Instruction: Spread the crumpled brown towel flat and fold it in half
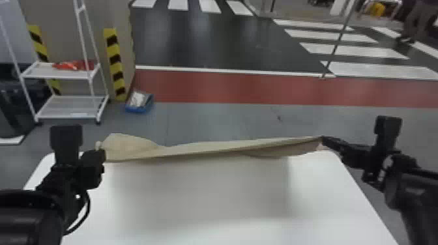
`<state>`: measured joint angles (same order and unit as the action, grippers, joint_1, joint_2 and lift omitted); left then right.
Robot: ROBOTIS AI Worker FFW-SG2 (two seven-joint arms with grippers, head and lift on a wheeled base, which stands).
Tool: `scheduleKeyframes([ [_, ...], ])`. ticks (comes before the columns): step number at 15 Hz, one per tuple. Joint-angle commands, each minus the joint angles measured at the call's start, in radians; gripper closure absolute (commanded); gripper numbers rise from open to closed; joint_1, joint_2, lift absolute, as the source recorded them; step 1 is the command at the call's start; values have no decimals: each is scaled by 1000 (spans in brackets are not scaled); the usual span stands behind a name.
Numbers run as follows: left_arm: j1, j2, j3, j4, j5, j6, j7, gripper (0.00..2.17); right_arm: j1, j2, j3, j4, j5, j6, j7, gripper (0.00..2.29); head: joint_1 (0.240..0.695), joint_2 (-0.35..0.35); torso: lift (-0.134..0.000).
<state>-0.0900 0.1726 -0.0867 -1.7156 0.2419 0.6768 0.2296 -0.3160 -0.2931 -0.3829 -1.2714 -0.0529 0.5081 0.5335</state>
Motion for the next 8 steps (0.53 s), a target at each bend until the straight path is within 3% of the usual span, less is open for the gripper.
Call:
scheduleKeyframes([
  [1, 118, -5, -33, -9, -58, 4, 36, 1747, 150, 0, -47, -57, -13, -12, 26, 1261, 695, -177, 0],
  [8, 268, -4, -54, -12, -108, 65, 83, 1744, 333, 2, -108, -118, -13, -9, 97, 1261, 695, -242, 0],
])
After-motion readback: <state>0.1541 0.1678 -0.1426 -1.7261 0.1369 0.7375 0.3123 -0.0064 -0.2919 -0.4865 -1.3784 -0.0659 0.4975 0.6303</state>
